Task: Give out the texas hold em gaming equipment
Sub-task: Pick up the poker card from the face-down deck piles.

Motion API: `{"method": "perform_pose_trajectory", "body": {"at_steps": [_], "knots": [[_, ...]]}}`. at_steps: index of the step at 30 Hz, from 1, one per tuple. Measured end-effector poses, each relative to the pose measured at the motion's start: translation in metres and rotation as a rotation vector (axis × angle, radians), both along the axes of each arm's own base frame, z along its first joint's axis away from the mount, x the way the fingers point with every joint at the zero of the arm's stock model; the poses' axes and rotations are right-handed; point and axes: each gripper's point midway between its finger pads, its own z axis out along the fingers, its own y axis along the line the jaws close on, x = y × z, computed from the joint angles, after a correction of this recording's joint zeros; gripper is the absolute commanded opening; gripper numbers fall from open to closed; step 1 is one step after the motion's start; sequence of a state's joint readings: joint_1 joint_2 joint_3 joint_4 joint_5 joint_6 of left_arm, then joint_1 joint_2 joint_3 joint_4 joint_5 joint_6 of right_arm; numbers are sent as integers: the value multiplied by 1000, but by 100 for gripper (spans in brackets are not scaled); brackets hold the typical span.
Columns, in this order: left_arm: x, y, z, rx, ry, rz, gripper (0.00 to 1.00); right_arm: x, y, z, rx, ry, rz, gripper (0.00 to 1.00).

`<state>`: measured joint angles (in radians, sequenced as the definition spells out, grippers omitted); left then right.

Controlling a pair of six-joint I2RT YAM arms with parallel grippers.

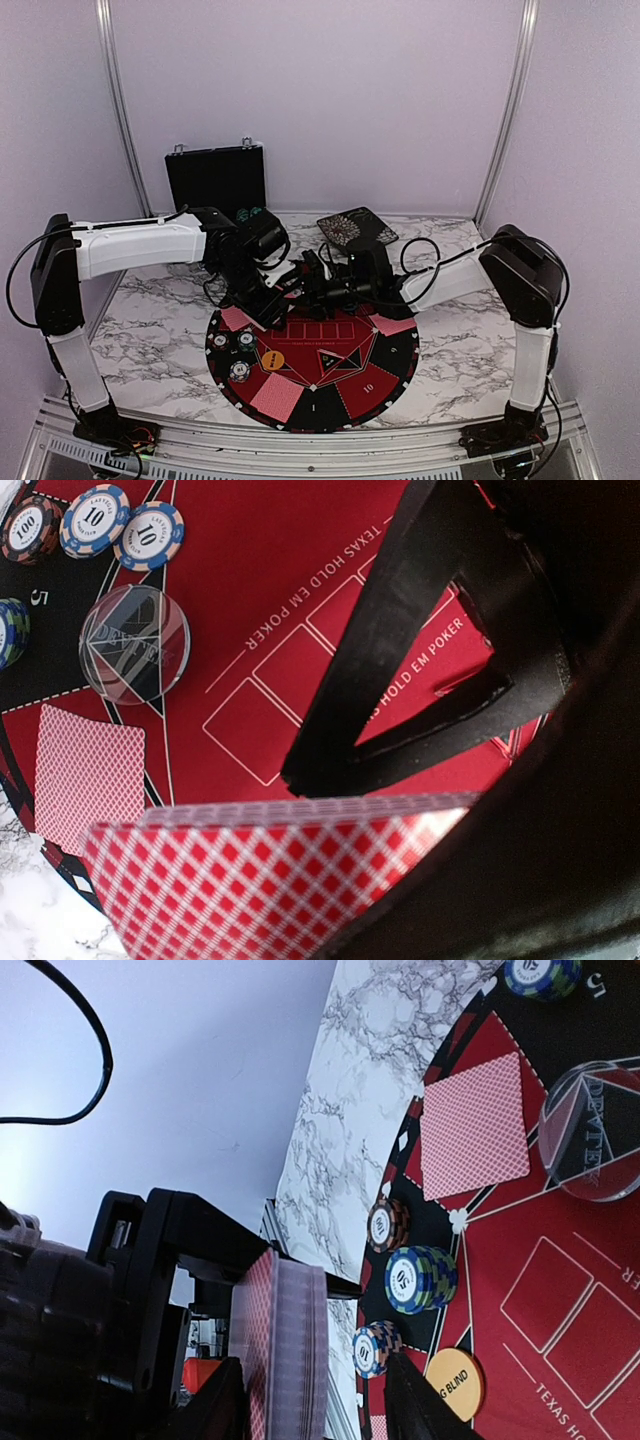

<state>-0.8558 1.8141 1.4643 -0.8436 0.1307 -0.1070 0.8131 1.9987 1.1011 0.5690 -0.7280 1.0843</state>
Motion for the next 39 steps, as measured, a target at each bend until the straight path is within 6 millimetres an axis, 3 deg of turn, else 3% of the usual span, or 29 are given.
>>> {"method": "perform_pose_trajectory", "body": {"at_steps": [22,30,39], "knots": [[0,0,0,0,-4,-10,39,12,-11,4,-5,-21,-43,44],[0,0,0,1,-6,-12,39,10,-13,15,3,-35,-43,45],[1,0,0,3,-8,-13,39,12,-20,20,2,-42,-58,37]]}}
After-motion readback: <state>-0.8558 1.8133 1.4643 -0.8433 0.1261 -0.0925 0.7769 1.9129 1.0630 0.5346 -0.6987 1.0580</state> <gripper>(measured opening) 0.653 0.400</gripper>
